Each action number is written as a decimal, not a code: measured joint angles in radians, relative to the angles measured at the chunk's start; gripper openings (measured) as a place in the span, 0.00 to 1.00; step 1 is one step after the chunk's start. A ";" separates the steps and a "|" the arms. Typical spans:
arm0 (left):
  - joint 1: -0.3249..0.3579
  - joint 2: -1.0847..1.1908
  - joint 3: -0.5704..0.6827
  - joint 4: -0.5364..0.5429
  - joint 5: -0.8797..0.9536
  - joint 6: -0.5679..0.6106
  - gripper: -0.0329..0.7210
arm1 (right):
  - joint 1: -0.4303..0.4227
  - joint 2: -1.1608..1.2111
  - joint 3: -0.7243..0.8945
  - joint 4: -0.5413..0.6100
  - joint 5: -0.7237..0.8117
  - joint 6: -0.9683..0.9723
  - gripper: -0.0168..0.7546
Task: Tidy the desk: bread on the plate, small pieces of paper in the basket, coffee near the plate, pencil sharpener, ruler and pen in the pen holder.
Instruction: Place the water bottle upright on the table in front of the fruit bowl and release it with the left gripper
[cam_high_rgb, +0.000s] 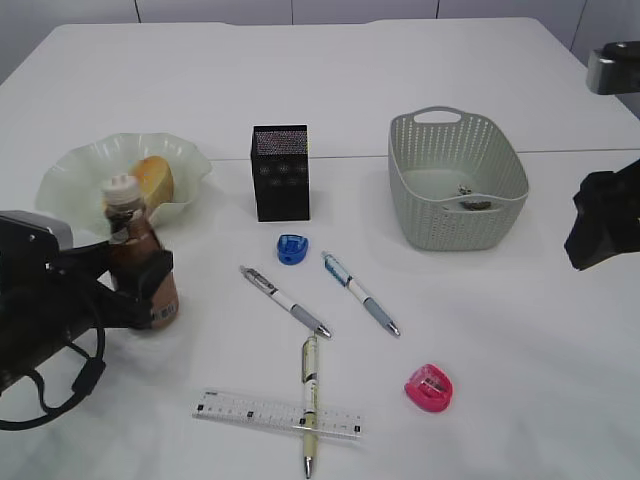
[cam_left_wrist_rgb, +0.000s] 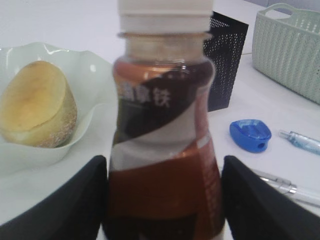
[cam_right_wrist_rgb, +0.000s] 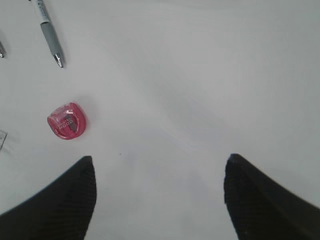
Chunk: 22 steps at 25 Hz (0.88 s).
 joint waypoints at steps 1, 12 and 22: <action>0.000 -0.005 0.009 -0.002 0.006 0.004 0.72 | 0.000 0.000 0.000 -0.006 0.000 0.000 0.78; 0.000 -0.093 0.061 0.013 0.176 0.021 0.78 | 0.000 0.026 0.000 -0.008 -0.002 0.000 0.78; 0.000 -0.271 0.080 0.043 0.184 0.023 0.79 | 0.000 0.026 0.000 -0.008 -0.002 0.000 0.78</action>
